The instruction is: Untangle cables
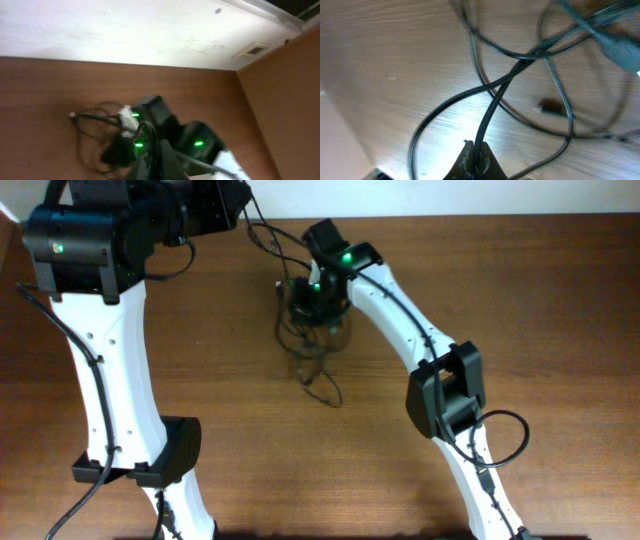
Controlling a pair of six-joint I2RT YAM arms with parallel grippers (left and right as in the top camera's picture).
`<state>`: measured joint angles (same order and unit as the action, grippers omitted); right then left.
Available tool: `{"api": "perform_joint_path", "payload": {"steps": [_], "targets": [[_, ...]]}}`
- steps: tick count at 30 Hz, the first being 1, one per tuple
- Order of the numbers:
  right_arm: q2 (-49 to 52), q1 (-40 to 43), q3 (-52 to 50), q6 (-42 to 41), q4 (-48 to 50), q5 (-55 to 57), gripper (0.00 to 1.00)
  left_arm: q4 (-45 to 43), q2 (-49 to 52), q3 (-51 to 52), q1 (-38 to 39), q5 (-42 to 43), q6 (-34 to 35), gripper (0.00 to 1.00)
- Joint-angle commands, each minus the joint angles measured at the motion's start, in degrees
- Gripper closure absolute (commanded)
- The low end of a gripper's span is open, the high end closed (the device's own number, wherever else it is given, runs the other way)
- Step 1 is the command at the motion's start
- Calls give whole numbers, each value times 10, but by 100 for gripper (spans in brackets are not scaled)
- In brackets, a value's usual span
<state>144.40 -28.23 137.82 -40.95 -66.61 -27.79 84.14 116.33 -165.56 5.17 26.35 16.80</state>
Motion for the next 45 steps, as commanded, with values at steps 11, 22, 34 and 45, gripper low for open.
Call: {"api": "perform_joint_path", "payload": {"steps": [11,22,34,45], "targets": [[-418,167,61,225,-141,196,96,85,-16,42,-1,-316,-24,100],[-492,167,61,205,-263,569,96,81,-16,78,-50,-498,-34,100],[-493,255,61,341,-270,89,96,57,-16,80,-216,-482,-34,100],[-457,666,61,326,-307,-61,96,26,-5,102,-316,-390,-36,100]]}}
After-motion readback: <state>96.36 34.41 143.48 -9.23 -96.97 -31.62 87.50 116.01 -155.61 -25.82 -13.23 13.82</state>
